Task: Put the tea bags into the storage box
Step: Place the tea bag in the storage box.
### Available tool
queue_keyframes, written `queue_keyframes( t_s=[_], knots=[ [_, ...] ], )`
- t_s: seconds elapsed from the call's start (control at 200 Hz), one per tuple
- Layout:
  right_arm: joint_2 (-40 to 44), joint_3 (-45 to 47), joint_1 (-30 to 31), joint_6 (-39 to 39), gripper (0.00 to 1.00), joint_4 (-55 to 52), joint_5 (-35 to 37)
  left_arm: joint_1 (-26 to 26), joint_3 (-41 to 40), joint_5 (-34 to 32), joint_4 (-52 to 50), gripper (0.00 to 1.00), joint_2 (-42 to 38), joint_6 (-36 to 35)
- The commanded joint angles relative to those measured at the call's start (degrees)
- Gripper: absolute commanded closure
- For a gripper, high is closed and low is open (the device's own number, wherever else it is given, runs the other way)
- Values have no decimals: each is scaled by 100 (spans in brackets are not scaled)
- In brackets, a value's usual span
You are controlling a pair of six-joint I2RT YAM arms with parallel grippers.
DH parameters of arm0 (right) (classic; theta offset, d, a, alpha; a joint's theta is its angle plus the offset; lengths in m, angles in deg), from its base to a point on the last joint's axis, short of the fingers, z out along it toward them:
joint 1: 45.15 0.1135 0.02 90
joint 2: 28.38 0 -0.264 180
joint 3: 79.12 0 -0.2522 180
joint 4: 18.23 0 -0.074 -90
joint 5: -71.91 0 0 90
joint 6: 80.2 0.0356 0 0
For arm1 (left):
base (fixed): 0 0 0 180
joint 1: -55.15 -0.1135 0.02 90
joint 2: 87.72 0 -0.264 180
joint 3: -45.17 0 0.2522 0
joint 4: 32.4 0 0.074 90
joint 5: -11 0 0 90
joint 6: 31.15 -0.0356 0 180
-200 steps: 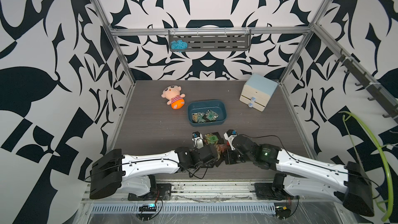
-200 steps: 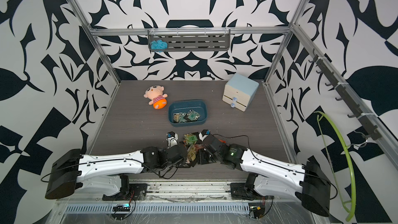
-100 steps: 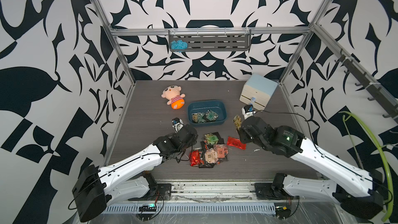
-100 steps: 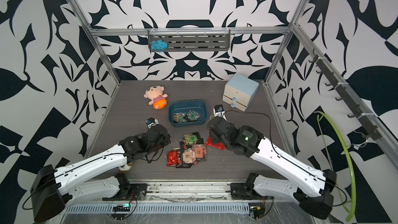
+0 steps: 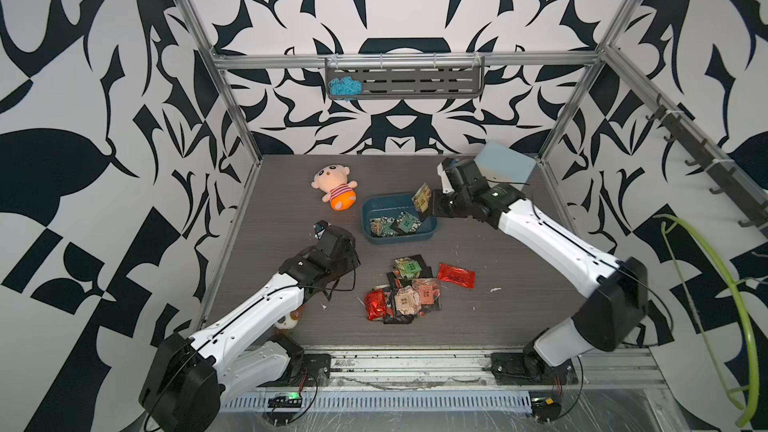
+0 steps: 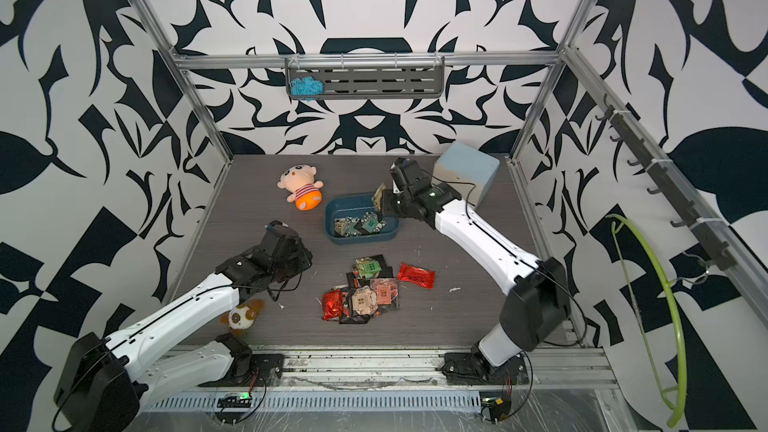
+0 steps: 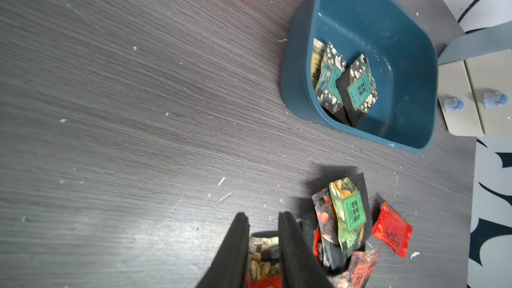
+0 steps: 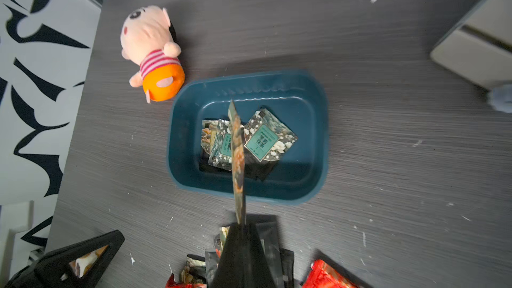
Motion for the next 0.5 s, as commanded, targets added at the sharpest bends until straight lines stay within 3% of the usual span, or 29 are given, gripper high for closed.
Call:
queue_keyframes(
  t_s=[0.0, 0.255, 0.495],
  knots=[
    [-573, -611, -15, -9, 100, 263, -581, -124, -185, 144, -15, 75, -52, -153],
    [-2133, -1676, -10, 0, 100, 72, -894, -196, -313, 161, 11, 75, -12, -106],
    [-2369, -1551, -8, -30, 100, 117, -869, -214, -304, 162, 32, 75, 27, -67]
  ],
)
